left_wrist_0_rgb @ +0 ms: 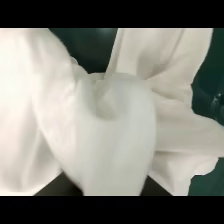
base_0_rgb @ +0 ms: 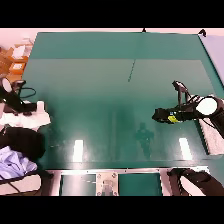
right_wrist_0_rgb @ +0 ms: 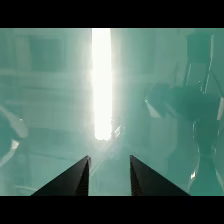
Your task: Fold the shirts.
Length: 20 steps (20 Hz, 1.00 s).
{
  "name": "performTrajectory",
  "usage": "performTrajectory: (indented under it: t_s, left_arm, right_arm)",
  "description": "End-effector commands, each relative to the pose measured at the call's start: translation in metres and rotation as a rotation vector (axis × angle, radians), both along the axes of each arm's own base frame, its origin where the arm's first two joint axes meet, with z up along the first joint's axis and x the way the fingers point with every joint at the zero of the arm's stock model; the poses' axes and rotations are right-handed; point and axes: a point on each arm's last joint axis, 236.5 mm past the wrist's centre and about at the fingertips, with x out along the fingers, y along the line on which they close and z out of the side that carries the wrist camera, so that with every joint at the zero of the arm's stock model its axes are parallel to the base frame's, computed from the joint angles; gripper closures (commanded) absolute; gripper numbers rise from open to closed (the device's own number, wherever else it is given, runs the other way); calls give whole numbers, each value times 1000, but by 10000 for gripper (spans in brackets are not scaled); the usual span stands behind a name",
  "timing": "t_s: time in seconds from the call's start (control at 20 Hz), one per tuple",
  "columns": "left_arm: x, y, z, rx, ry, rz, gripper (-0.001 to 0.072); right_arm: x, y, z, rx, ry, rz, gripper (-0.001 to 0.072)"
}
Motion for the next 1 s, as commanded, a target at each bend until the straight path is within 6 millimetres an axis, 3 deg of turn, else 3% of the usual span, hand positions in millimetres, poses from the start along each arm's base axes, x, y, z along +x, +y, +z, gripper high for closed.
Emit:
performTrajectory:
  t_s: [0.0,0.1,0.2,0.25,0.3,0.35,0.45,0.65,0.7,0.75,0.8,0.9,0.95]
  left_arm:
    - [41,-15,72,-43,-153,-9,686]
    - [75,-57,146,-79,-350,-91,686]
    - [88,-133,212,-177,-518,-230,686]
    - [85,-177,233,-239,-566,-313,685]
    - [78,-216,243,-295,-579,-384,685]
    - [69,-255,243,-350,-571,-442,684]
    - [51,-316,224,-410,-518,-537,684]
    - [19,-420,148,-504,-389,-689,683]
    - [9,-444,127,-546,-351,-701,664]
    - [-1,-463,110,-586,-311,-702,340]
    - [-10,-478,95,-623,-260,-693,-11]
    - [-15,-480,88,-654,-216,-706,-8]
    - [-6,-464,94,-620,-218,-729,-8]
  right_arm:
    - [0,0,0,0,0,0,448]
    - [2,0,0,0,-7,-3,448]
    - [2,0,0,0,-7,-3,448]
    - [2,0,1,0,-8,-4,447]
    - [3,0,2,0,-11,-4,447]
    - [5,0,4,1,-17,-4,446]
    - [9,0,11,4,-35,-6,443]
    - [21,2,34,11,-83,-5,437]
    - [24,2,40,15,-94,-11,401]
    - [28,3,46,18,-109,-15,317]
    - [31,3,51,19,-122,-15,279]
    - [33,3,60,21,-130,-15,278]
    - [33,1,62,22,-129,-21,228]
